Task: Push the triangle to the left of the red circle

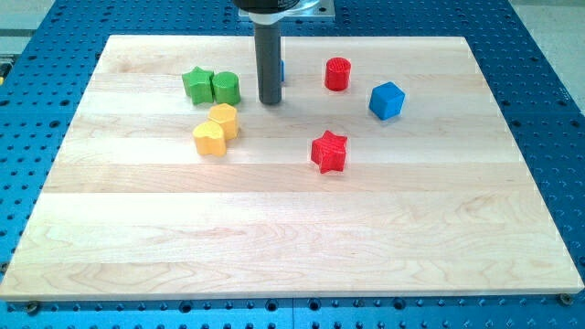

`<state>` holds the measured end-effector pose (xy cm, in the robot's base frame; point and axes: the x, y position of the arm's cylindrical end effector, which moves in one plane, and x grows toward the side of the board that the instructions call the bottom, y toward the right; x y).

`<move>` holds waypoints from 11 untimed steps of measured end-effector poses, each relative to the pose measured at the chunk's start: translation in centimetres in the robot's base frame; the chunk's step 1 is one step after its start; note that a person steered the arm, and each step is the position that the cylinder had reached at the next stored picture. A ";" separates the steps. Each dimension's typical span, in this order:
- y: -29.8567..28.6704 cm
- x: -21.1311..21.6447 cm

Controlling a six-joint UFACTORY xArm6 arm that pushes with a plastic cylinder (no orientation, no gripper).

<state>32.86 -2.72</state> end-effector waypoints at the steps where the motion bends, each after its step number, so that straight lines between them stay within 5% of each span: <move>1: -1.4 -1.6; 4: -0.1 -7.8; 5: 7.5 -6.6; 6: 7.8 -3.5; 11: -0.6 -3.3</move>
